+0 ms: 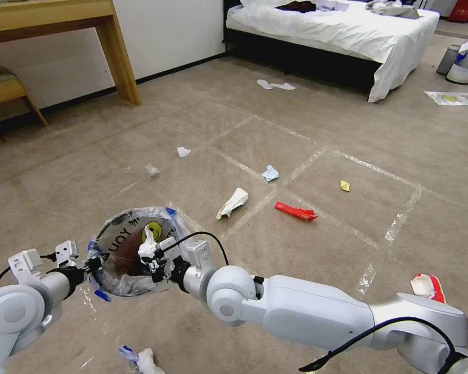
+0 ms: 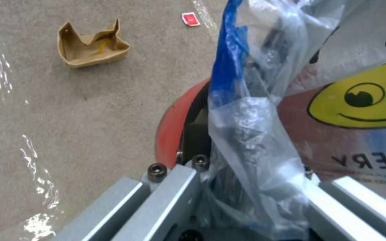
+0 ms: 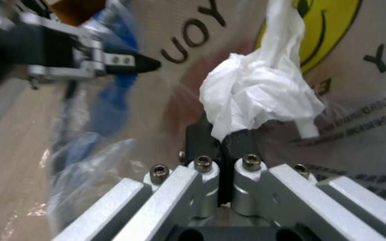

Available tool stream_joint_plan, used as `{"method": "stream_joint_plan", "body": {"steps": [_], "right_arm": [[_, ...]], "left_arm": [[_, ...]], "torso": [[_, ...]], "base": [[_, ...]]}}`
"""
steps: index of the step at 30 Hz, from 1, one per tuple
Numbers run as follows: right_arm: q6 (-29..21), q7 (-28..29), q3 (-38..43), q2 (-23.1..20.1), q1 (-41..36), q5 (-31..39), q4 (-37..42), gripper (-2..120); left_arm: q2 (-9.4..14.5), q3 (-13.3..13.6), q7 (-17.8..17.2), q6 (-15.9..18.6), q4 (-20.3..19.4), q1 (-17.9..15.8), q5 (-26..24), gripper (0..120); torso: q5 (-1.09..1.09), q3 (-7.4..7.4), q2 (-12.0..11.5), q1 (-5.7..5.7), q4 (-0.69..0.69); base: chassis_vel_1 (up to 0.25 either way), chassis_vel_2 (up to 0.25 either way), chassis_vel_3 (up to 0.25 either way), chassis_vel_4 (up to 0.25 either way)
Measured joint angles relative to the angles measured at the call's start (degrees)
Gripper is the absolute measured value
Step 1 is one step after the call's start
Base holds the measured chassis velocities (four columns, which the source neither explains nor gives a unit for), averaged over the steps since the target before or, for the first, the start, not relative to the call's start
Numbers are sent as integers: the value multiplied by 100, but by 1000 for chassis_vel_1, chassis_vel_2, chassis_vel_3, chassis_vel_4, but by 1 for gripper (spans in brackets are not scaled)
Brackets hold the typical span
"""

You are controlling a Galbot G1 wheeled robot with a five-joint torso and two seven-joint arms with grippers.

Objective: Pick up the trash bin and place the garbage on the floor into it.

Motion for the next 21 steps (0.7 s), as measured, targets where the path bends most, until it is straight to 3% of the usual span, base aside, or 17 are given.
{"method": "stream_joint_plan", "body": {"steps": [9, 13, 17, 21], "right_arm": [[26, -24, 34, 74, -2, -158, -231, 4], [29, -32, 54, 22, 2, -185, -160, 23], [28, -30, 67, 7, -2, -186, -112, 32], [8, -5, 77, -12, -2, -172, -43, 48]], "left_arm": [[-37, -2, -3, 0, -26, 31, 3, 0], [-55, -3, -2, 1, -25, 41, 17, 0], [-65, -2, 2, 0, -18, 40, 23, 0], [-67, -1, 7, 0, -3, 37, 27, 0]], "torso": [[0, 0, 0, 0, 0], [0, 0, 0, 0, 0], [0, 0, 0, 0, 0], [0, 0, 0, 0, 0]], "base": [[0, 0, 0, 0], [0, 0, 0, 0], [0, 0, 0, 0], [0, 0, 0, 0]]}}
